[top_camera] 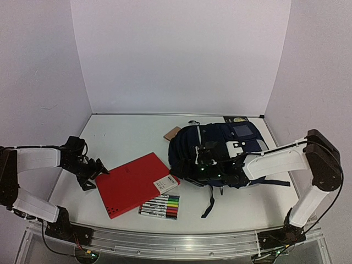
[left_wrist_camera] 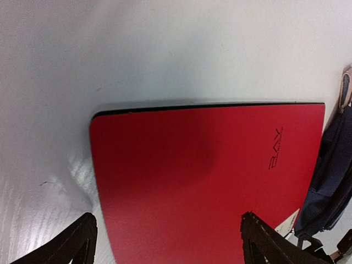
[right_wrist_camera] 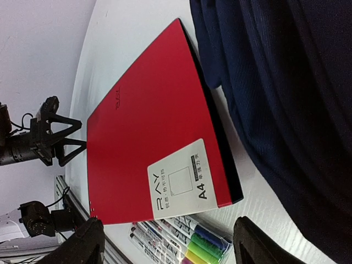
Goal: Pack the student bag
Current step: Pick up the files from the center of the board.
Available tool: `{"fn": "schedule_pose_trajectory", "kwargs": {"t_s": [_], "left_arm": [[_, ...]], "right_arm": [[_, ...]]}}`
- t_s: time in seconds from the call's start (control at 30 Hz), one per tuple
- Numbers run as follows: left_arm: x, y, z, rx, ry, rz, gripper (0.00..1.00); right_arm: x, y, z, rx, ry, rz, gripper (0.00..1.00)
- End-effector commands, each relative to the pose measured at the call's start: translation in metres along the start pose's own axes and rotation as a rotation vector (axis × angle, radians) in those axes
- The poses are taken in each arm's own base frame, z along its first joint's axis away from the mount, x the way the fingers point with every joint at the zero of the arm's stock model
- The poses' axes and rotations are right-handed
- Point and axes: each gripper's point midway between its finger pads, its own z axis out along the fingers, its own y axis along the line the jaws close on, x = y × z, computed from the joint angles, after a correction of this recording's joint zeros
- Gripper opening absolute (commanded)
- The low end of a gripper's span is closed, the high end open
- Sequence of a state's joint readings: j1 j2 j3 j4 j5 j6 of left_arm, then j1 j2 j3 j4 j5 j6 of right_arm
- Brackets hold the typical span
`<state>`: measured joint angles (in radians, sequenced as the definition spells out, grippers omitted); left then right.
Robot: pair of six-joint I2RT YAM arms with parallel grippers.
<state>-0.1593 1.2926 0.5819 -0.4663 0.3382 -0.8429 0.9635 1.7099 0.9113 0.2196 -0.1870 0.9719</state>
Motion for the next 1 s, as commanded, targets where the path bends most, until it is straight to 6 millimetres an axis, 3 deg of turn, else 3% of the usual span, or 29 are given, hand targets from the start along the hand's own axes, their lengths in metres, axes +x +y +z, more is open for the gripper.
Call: {"fn": "schedule_pose_trajectory", "kwargs": {"t_s": [0.0, 0.23, 0.43, 0.7, 0.97], "left_arm": [[-0.012, 0.006, -0.016, -0.075, -0.086, -0.005, 0.91], [-0.001, 0.017, -0.004, -0.080, -0.041, -0.039, 0.90], [0.001, 0.013, 0.007, -0.039, -0.018, -0.047, 0.76], [0.003, 0.021, 0.020, -0.064, 0.013, -0.051, 0.58], [0.005, 0.024, 0.028, -0.075, 0.041, -0.046, 0.48]], "right_arm": [[-0.004, -0.010, 0.009, -0.026, -0.059, 0.136, 0.73], [0.016, -0.024, 0.027, -0.029, -0.031, 0.226, 0.70], [0.020, -0.041, 0.039, -0.003, -0.052, 0.285, 0.63], [0.023, -0.044, 0.057, -0.042, -0.049, 0.347, 0.59], [0.022, -0.034, 0.074, -0.140, -0.052, 0.363, 0.54]]}}
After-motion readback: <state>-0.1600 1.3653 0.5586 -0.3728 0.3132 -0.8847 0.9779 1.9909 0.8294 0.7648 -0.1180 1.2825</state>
